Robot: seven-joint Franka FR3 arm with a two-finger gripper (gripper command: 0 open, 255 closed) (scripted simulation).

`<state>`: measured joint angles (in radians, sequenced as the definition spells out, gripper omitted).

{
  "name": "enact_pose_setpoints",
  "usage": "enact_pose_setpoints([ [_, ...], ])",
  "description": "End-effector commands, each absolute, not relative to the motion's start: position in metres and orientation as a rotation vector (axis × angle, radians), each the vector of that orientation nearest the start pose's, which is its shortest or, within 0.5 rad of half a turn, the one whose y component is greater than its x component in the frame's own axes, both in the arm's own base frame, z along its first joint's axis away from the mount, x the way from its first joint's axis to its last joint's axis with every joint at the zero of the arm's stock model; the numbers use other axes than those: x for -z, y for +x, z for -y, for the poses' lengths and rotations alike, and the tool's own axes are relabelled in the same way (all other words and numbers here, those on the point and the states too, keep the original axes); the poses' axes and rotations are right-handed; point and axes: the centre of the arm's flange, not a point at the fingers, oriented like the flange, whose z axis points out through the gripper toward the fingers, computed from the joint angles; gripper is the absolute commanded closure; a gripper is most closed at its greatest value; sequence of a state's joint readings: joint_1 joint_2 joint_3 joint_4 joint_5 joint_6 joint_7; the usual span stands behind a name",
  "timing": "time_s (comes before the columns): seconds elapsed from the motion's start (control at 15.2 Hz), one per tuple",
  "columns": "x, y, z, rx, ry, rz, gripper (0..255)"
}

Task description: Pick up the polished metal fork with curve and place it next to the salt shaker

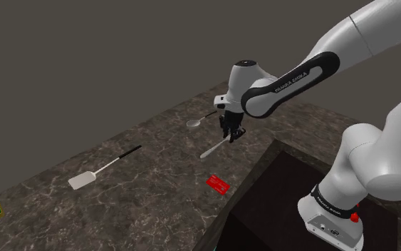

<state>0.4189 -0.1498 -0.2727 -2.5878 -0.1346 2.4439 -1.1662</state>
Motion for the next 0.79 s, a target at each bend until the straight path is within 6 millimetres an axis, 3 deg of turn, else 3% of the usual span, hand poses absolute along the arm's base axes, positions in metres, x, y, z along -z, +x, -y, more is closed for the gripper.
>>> enact_pose_setpoints([
  [0.0, -0.319, 0.429, -0.065, -0.033, -2.415, 2.073, 255],
  [0.73, -0.377, 0.429, -0.065, -0.033, -2.415, 2.073, 255],
])
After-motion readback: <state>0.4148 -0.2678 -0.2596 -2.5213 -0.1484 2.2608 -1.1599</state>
